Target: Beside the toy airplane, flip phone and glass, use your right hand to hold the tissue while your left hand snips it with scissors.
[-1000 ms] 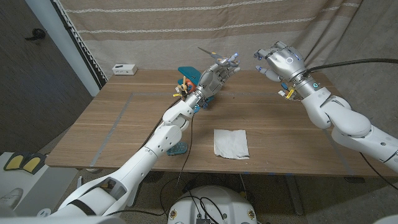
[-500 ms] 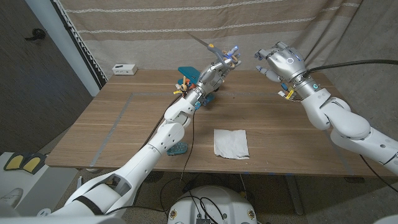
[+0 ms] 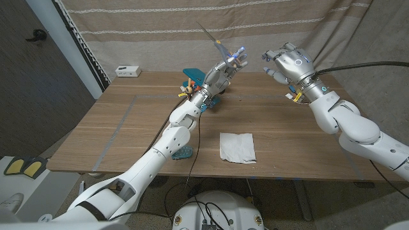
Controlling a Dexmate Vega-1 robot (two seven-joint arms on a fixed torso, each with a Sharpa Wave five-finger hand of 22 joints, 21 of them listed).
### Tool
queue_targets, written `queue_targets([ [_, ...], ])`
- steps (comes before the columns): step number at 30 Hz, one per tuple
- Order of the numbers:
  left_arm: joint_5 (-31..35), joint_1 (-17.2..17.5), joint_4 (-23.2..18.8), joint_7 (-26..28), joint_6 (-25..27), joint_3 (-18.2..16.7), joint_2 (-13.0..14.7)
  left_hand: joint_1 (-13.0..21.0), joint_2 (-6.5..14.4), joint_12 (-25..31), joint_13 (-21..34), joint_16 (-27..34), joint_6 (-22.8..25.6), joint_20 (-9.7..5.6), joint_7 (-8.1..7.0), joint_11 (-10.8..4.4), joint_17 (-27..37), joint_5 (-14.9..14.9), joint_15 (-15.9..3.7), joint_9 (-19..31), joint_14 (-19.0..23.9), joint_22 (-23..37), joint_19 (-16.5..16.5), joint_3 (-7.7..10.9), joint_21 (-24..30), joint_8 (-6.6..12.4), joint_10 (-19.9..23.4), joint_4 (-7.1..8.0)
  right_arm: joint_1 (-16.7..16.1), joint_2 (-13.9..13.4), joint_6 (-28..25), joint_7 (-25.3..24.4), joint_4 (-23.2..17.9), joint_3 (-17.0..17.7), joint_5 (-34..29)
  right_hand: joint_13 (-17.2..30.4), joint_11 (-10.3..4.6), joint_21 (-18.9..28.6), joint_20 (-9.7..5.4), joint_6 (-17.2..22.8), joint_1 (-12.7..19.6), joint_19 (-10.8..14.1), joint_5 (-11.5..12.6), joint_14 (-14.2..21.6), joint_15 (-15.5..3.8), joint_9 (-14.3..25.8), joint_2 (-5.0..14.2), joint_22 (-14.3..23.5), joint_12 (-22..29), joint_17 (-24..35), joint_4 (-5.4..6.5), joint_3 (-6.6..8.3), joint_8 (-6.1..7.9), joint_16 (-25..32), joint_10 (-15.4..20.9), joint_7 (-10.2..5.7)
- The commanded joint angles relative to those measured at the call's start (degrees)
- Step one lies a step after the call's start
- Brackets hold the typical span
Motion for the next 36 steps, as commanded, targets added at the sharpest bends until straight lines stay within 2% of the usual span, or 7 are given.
queue_targets([
  [1, 0.3, 1.9, -2.0, 4.4, -0.9, -0.4, -0.8, -1.1, -0.1, 0.2, 0.3, 0.4, 3.1, -3.36, 0.39, -0.03, 0.2, 0.4, -9.98, 0.4, 1.6, 0.4, 0.7, -0.4, -0.3, 1.28, 1.9, 0.45, 0.0, -0.2, 0.3, 0.3, -0.4, 0.0, -0.1, 0.2, -0.22, -0.1, 0.32, 0.5, -0.5, -0.1, -0.2, 0.0, -9.81, 0.1, 0.04, 0.1, 0.0, 0.2, -0.39, -0.07, -0.06, 0.7, 0.4, -0.01],
  [6, 0.6, 2.9, -3.5, 7.3, -1.0, -0.5, -1.1, -1.9, 0.6, 0.9, 0.5, 0.7, 6.8, -3.87, 0.58, -0.05, 0.2, 0.3, -10.11, 0.8, 3.0, 0.5, 1.1, -0.48, -0.3, 3.17, 4.4, 1.1, -0.3, -0.2, 0.2, 0.3, -0.8, 0.2, -0.1, 0.2, -0.2, -0.3, 0.37, 0.5, -0.6, -0.1, -0.2, -0.1, -9.81, 0.2, 0.05, 0.1, 0.0, 0.2, -0.43, -0.03, -0.09, 0.6, 0.4, 0.06],
  [12, 0.6, 3.4, -4.3, 9.0, -0.9, -0.3, -1.3, -2.8, 0.0, 1.1, 0.5, 0.7, 8.6, -3.46, 0.76, -0.04, 0.2, 0.2, -10.13, 0.9, 3.7, 0.6, 1.4, -0.95, -0.3, 4.16, 5.5, 1.43, -1.0, -0.4, -0.2, 0.2, -1.3, 0.8, -0.2, 0.2, -0.17, -0.5, 0.64, 0.6, -0.7, -0.2, -0.2, -0.2, -9.82, 0.1, 0.1, 0.1, -0.1, 0.0, -0.41, 0.03, -0.14, 0.5, 0.3, 0.08],
  [15, 0.6, 3.5, -4.2, 9.1, -0.8, -0.2, -1.3, -4.0, -1.9, 0.9, 0.5, 0.5, 7.3, -3.14, 0.59, -0.04, 0.2, 0.5, -10.17, 0.7, 3.9, 0.6, 1.5, -2.18, -0.4, 3.72, 5.9, 1.57, -1.3, -0.5, -0.3, 0.2, -1.6, 1.0, -0.3, 0.2, -0.26, -0.6, 0.79, 0.6, -0.7, -0.3, -0.2, -0.2, -9.85, 0.1, 0.06, 0.1, -0.1, 0.0, -0.47, 0.04, -0.17, 0.6, 0.4, 0.0],
  [19, -0.3, 3.8, -4.4, 9.1, -0.1, 0.0, -1.3, -4.2, -2.6, 0.7, 0.5, 0.3, 5.6, -2.97, 0.52, -0.03, 0.2, 1.0, -10.15, 0.5, 3.9, 0.6, 1.5, -2.8, -0.5, 3.03, 5.9, 1.53, -1.6, -0.6, -0.2, 0.2, -1.7, 1.3, -0.4, 0.2, -0.34, -0.7, 0.94, 0.6, -0.6, -0.3, -0.2, -0.1, -9.84, 0.2, 0.06, 0.1, -0.1, 0.1, -0.56, 0.08, -0.19, 0.7, 0.3, 0.0],
  [31, -1.5, 4.4, -4.8, 8.6, 0.4, -0.2, -1.2, -4.0, -3.2, 0.5, 0.6, 0.2, 3.8, -2.8, 0.44, -0.02, 0.2, 1.7, -10.19, 0.3, 4.0, 0.6, 1.7, -3.42, -0.5, 2.23, 5.8, 1.22, -1.2, -0.1, 0.1, 0.5, -1.8, 1.0, -0.7, 0.3, -0.33, -1.1, 1.05, 0.7, -0.8, -0.4, -0.2, -0.2, -9.79, 0.2, 0.08, 0.1, -0.1, 0.0, -0.62, 0.13, -0.28, 0.7, 0.4, -0.06],
  [36, -3.2, 4.5, -5.2, 7.2, 1.1, -0.4, -1.2, -1.7, -2.0, 0.0, 0.6, 0.0, 2.4, -2.83, 0.36, -0.03, 0.2, 2.6, -10.27, 0.1, 4.2, 0.6, 1.8, -3.02, -0.6, 1.49, 5.6, 0.18, -1.0, 0.1, 0.2, 0.6, -1.8, 0.8, -0.9, 0.3, -0.4, -1.3, 1.07, 0.8, -0.8, -0.4, -0.3, -0.1, -9.82, 0.2, 0.04, 0.1, -0.1, 0.0, -0.7, 0.15, -0.28, 0.8, 0.4, -0.17],
])
